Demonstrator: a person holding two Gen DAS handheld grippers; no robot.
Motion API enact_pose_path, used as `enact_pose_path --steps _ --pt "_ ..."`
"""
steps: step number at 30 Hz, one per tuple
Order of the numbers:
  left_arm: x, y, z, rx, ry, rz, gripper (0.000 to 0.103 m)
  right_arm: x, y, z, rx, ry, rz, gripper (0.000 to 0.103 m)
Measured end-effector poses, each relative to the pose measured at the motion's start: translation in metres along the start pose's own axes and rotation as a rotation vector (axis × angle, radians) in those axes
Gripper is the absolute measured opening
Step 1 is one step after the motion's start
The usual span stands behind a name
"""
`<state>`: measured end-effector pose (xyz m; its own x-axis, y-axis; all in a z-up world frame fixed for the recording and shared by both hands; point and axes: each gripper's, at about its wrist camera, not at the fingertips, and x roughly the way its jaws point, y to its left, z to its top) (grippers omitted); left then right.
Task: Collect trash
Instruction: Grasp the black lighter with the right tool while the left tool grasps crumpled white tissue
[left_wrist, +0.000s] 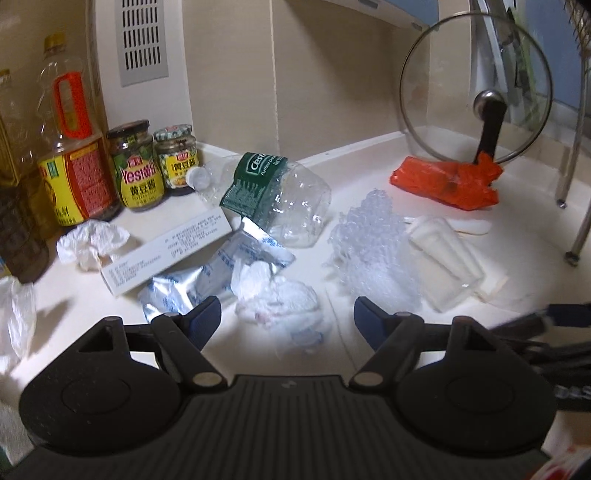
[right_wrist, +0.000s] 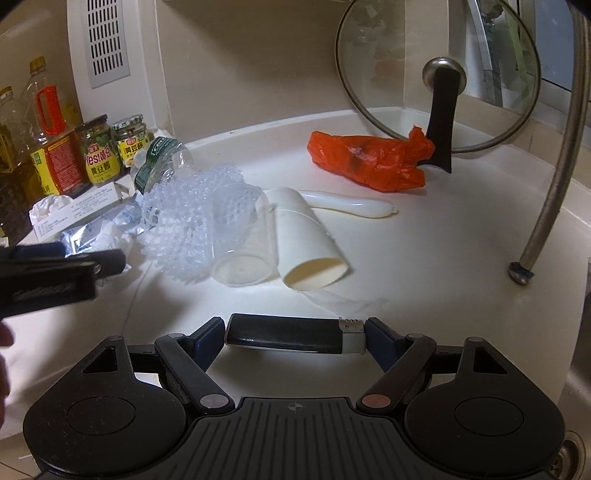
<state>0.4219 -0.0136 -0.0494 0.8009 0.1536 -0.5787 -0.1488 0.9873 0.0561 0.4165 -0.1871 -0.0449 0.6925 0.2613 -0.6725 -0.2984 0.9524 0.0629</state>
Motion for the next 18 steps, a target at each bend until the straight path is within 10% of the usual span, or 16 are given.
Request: enact_pose_path --steps 10,18 --pt "0.019 0.001 -0.003 0.053 0.055 0.040 0.030 -0.002 -0.007 -0.002 -0.003 0.006 0.000 0.081" --pt "-0.010 0.010 -0.008 0.023 0.041 0.046 0.018 -0.007 -0.005 -0.001 -0.007 -0.008 0.015 0.081"
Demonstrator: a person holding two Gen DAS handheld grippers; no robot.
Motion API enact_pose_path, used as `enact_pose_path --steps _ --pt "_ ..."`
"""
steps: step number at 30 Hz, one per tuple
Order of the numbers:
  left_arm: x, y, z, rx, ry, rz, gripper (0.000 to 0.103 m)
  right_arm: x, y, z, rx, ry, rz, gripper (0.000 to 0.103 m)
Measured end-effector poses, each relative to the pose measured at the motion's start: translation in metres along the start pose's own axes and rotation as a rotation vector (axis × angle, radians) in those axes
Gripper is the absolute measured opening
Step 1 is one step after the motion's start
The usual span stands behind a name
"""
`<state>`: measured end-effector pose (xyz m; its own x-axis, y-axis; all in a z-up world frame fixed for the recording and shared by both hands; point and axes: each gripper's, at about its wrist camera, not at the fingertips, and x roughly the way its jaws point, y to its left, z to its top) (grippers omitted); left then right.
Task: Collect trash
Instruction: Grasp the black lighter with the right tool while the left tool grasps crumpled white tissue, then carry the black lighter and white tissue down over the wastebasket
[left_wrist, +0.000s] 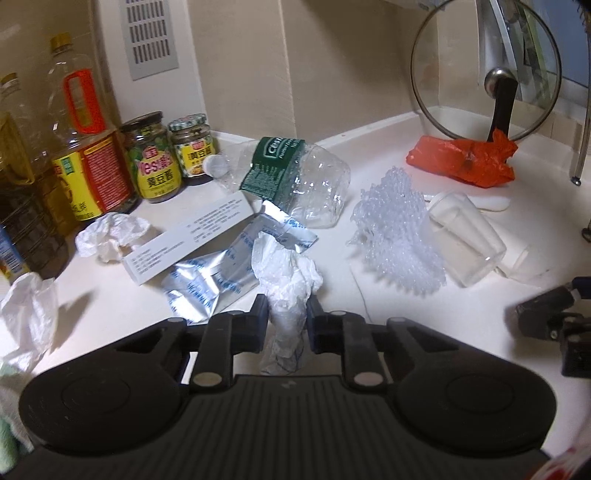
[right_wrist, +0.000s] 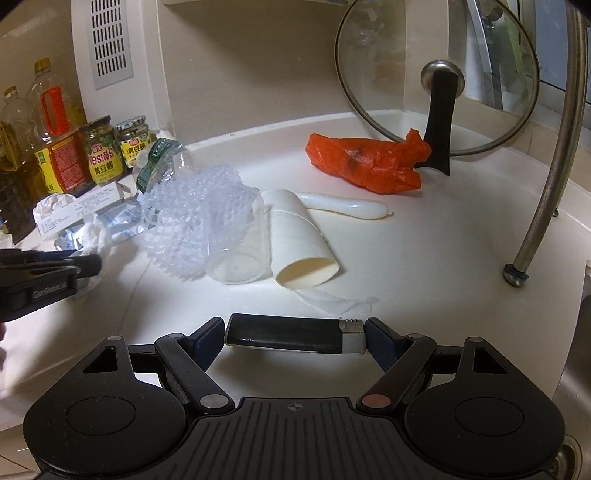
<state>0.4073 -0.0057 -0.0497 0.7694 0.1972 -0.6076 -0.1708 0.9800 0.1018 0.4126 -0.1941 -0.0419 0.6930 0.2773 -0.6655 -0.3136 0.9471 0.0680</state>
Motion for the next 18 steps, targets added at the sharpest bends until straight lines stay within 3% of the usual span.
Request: enact_pose_path --steps 9,18 --pt "-0.058 0.004 -0.020 -0.068 -0.008 -0.065 0.018 -0.024 0.009 -0.007 -0.015 -0.028 0.041 0.081" --pt "-0.122 0.008 -0.060 -0.107 0.015 -0.083 0.018 -0.062 0.040 -0.030 -0.132 -0.056 0.214 0.081"
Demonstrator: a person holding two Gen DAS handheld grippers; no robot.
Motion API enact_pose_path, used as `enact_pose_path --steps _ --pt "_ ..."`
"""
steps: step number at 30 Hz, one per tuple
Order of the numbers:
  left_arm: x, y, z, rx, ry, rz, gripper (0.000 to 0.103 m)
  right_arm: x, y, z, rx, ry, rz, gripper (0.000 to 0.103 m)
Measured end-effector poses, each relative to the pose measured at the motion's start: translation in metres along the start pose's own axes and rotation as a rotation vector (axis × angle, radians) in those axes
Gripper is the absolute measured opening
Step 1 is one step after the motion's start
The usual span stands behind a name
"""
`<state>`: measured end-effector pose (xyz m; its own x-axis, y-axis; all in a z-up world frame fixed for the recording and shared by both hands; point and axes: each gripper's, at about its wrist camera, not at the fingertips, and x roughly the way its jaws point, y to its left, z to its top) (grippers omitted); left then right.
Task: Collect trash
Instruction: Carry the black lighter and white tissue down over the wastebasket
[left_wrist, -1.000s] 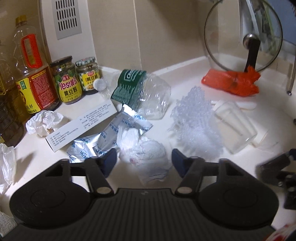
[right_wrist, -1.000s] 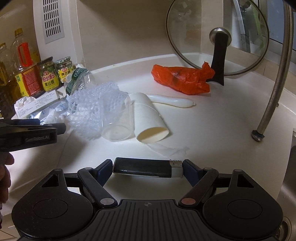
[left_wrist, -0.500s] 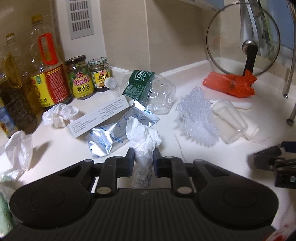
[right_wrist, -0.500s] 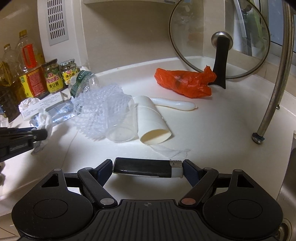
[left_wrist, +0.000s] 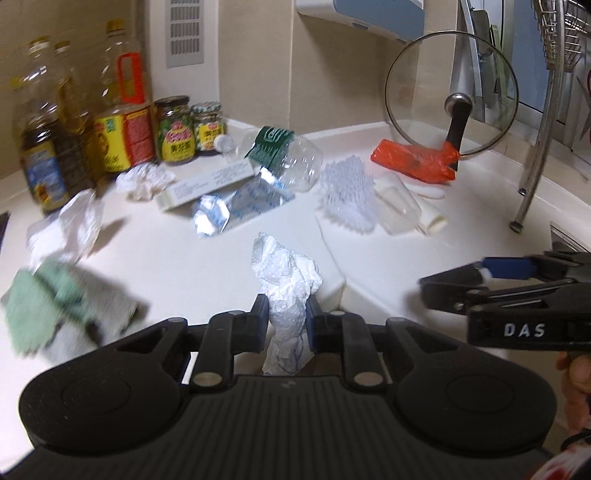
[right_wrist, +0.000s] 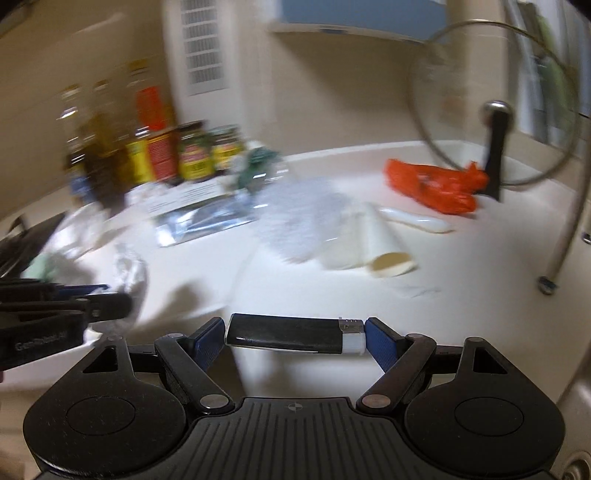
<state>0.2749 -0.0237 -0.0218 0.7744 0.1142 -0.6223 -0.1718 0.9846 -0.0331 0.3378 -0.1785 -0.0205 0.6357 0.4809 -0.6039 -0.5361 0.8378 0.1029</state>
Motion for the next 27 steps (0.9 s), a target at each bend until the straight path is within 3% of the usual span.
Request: enact_pose_path --steps 6,13,18,27 --pt "-0.027 0.013 -0.034 -0.042 0.047 0.011 0.018 -0.007 0.040 -0.023 -0.157 0.023 0.131 0.081" --pt "-0.039 0.029 -0.069 -0.073 0.110 0.007 0.018 -0.002 0.071 -0.056 -0.305 0.094 0.207 0.081" --pt "-0.033 0.039 -0.091 -0.109 0.150 -0.009 0.018 0.006 0.086 -0.083 -0.405 0.169 0.255 0.081" --pt "0.002 0.042 -0.128 -0.112 0.237 -0.067 0.018 0.045 0.089 -0.120 -0.473 0.308 0.280 0.081"
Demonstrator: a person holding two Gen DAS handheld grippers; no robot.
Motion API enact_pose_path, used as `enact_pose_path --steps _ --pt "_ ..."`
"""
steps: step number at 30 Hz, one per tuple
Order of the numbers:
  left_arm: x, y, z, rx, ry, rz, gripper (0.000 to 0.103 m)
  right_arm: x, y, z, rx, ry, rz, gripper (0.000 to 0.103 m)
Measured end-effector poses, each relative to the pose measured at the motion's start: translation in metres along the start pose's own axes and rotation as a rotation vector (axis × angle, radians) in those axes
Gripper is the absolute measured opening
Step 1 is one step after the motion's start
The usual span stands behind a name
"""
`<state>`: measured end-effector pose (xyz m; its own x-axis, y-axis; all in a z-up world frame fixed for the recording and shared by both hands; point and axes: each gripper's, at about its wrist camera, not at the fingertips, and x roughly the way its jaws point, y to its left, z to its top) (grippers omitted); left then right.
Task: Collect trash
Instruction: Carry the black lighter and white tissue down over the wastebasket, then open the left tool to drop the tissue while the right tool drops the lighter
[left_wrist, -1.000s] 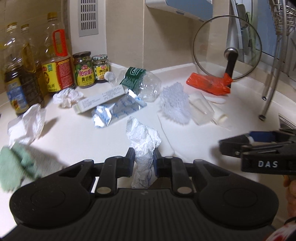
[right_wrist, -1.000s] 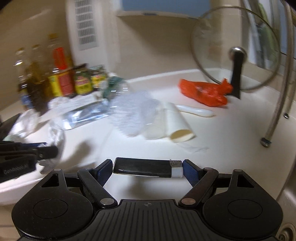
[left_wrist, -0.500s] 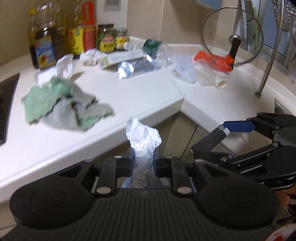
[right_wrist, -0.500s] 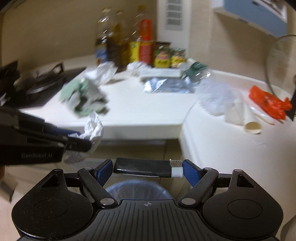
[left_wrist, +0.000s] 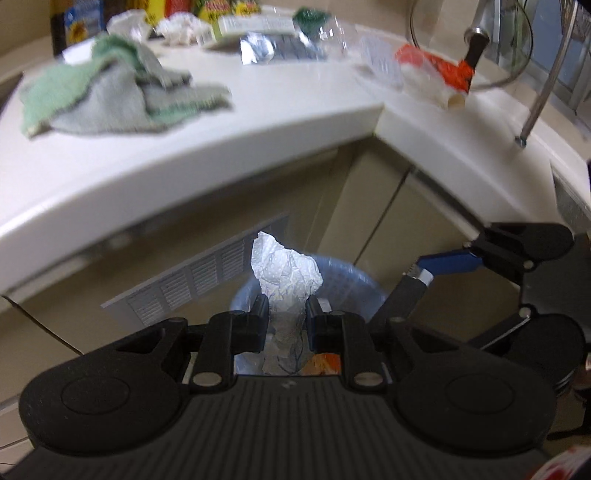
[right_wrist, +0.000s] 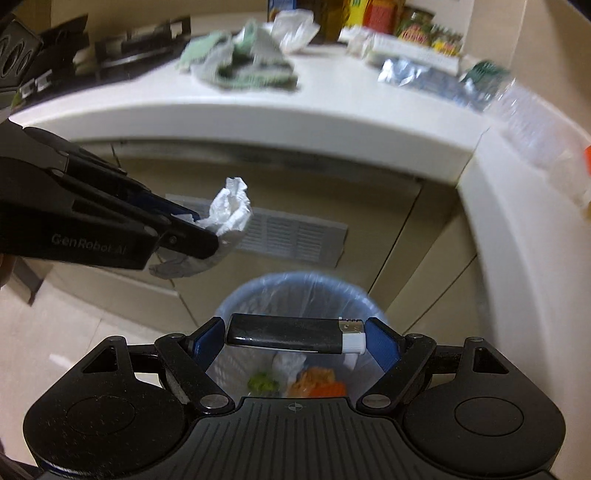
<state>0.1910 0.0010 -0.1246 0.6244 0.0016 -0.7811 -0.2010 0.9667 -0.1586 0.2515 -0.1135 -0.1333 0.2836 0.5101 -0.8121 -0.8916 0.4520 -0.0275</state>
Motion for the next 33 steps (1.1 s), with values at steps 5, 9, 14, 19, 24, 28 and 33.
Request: enact_pose_path --steps 5,9,14,19,24,28,33 --pt "0.025 -0.002 -0.009 0.035 0.054 -0.018 0.018 0.028 -0.008 -0.010 -0.017 0.068 0.017 0.081" --pt "0.046 -0.004 -0.013 0.085 0.093 -0.033 0.018 0.045 -0.013 -0.018 -0.053 0.112 0.018 0.081" --pt "0.069 -0.007 -0.017 0.188 0.128 -0.047 0.018 0.061 -0.017 -0.026 -0.085 0.155 0.012 0.081" --pt "0.088 -0.013 -0.019 0.338 0.162 -0.072 0.018 0.071 -0.016 -0.031 -0.112 0.177 0.023 0.081" --pt "0.104 -0.020 -0.023 0.467 0.192 -0.091 0.018 0.078 -0.014 -0.033 -0.134 0.182 0.021 0.081" --pt "0.112 -0.023 -0.026 0.520 0.199 -0.095 0.019 0.082 -0.013 -0.034 -0.160 0.182 0.010 0.081" --pt "0.118 -0.024 -0.030 0.578 0.200 -0.096 0.019 0.086 -0.015 -0.035 -0.179 0.190 0.008 0.081"
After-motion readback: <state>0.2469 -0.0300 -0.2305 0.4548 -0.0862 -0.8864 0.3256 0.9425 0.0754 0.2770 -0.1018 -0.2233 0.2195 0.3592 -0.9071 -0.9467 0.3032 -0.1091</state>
